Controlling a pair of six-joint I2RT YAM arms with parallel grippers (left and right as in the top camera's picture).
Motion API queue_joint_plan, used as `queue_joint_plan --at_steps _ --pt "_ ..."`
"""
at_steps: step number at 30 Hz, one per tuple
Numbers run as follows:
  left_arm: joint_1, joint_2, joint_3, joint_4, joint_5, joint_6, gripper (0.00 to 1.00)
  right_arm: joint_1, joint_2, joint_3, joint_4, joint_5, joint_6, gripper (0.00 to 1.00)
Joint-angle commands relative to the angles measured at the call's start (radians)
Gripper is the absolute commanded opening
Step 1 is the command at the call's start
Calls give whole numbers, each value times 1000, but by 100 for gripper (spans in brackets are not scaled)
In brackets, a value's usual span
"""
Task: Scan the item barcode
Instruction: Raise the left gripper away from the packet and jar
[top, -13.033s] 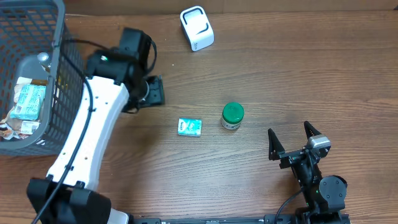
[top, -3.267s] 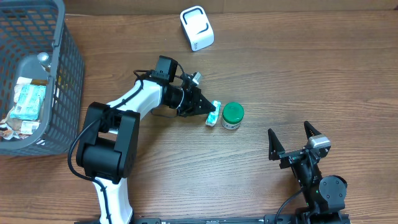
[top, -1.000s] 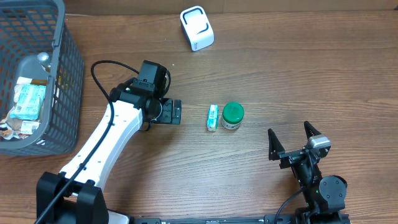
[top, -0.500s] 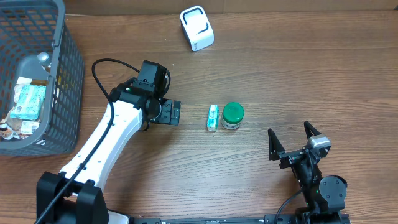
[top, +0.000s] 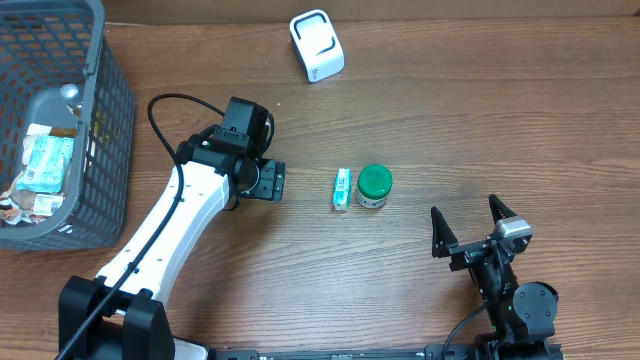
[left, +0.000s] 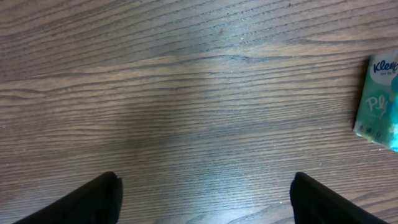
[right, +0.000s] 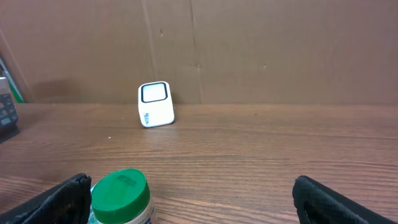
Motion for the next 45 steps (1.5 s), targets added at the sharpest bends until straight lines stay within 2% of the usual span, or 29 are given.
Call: queue_joint_plan --at_steps 1,2,3,4,7,9,12,13,14,16,17,18,23,26,27,38,40,41,42,44,45 --pt "5 -10 10 0 -13 11 79 -5 -8 -11 5 9 -1 100" --pt "5 -10 10 0 -12 11 79 -5 -8 -11 5 9 -1 100" --pt "5 -10 10 1 -12 12 85 -5 -8 -11 5 9 -1 100" --pt "5 -10 10 1 -12 35 100 -5 -8 -11 5 9 -1 100" --pt "5 -10 10 1 -13 56 100 -5 -8 -11 5 9 -1 100" --pt "5 -10 10 3 -21 56 94 -5 -8 -11 5 9 -1 100" --pt "5 -10 10 8 -50 57 91 -5 -8 -11 5 9 -1 100" --pt "5 -10 10 8 -66 57 87 -5 -8 -11 5 9 -1 100" --pt "5 -10 10 8 -77 57 76 -5 -8 -11 5 9 -1 100" --pt "5 -10 10 8 -93 57 39 -5 -8 -11 5 9 -1 100" --pt "5 -10 10 8 -101 57 28 -5 -8 -11 5 9 -1 100" --pt "5 -10 10 8 -103 56 25 -5 -8 -11 5 9 -1 100" --pt "5 -10 10 7 -102 56 27 -5 -8 -11 5 9 -1 100" --pt "5 -10 10 4 -101 56 8 -5 -8 -11 5 9 -1 100" --pt "5 -10 10 0 -101 56 4 -5 -8 -11 5 9 -1 100" --pt "5 -10 10 -4 -95 56 6 -5 -8 -11 5 9 -1 100" --pt "5 -10 10 -11 -95 56 10 -5 -8 -11 5 9 -1 100" --pt "5 -10 10 -18 -95 56 16 -5 -8 -11 5 9 -1 100" --pt "5 -10 10 -24 -95 55 15 -5 -8 -11 5 9 -1 100" --pt "5 -10 10 -26 -95 56 5 -5 -8 -11 5 9 -1 100" --pt "5 -10 10 -26 -96 57 4 -5 -8 -11 5 9 -1 100"
